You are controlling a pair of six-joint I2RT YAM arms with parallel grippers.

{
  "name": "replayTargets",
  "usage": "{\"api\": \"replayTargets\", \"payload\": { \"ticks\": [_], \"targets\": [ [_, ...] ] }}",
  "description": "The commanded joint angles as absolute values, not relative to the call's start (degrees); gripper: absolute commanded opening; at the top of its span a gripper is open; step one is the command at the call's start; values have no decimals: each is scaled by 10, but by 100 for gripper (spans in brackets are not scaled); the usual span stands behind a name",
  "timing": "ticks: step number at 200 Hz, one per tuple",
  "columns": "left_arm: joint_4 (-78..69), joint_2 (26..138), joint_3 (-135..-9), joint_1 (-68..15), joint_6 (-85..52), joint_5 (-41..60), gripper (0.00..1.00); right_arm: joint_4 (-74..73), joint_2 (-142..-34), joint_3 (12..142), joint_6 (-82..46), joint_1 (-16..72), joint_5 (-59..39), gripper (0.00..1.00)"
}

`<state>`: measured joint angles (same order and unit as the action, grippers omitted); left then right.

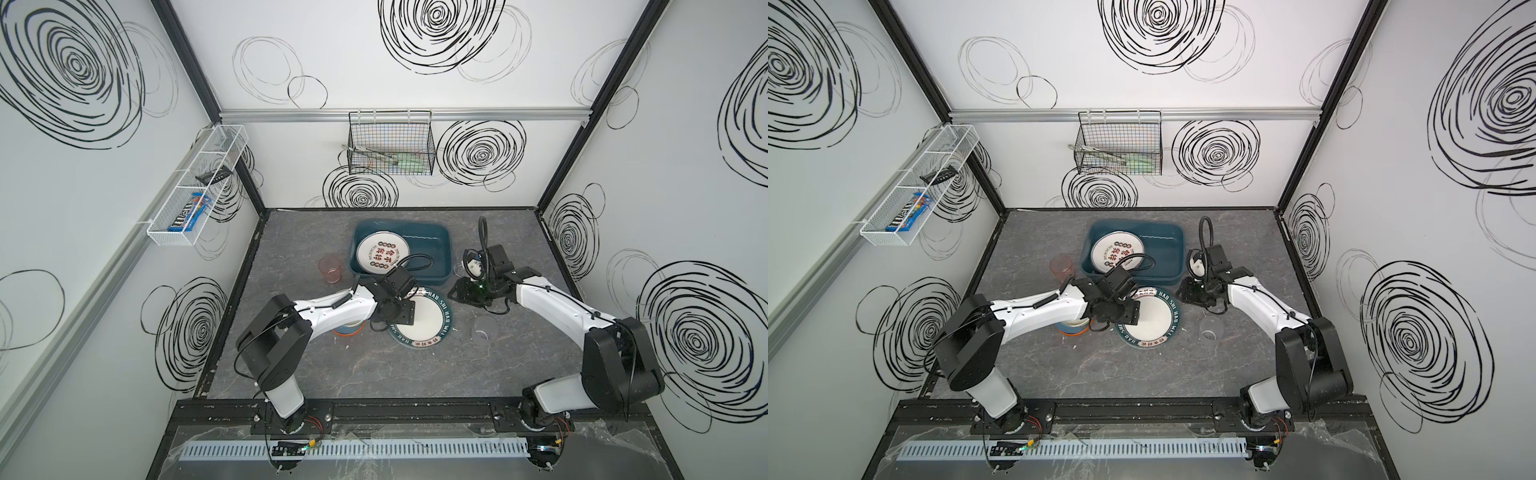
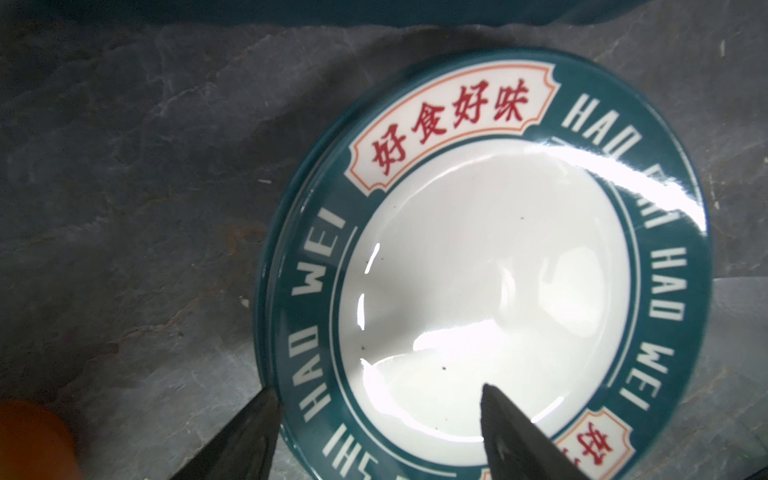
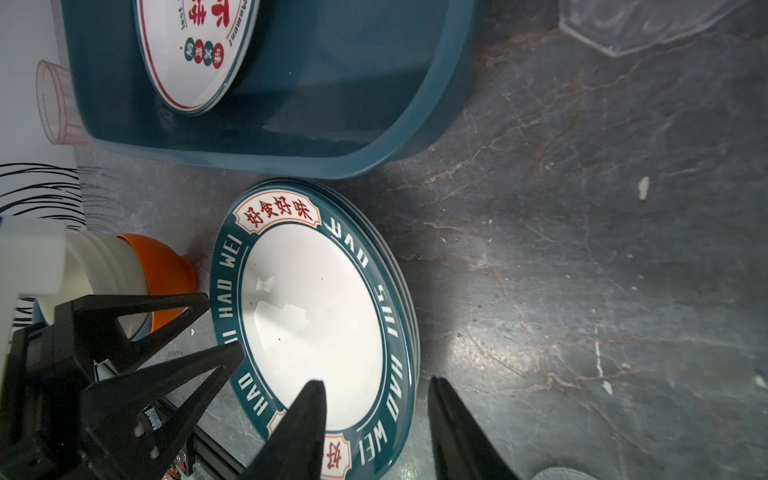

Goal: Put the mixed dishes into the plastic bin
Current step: 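Pinch the top green-rimmed plate rim with the right gripper while the left steadies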

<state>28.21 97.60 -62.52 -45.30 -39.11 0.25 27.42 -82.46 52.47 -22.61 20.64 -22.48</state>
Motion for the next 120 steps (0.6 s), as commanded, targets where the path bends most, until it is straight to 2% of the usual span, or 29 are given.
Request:
{"api": "replayTargets", "payload": {
  "ticks": [1, 120],
  "targets": [
    [270, 994, -625, -450, -395, 18, 79, 271, -830, 521, -218, 204, -231, 45],
    [251, 1002, -621, -457, -398, 33, 78, 258, -870, 519, -216, 206, -234, 45]
  ]
}}
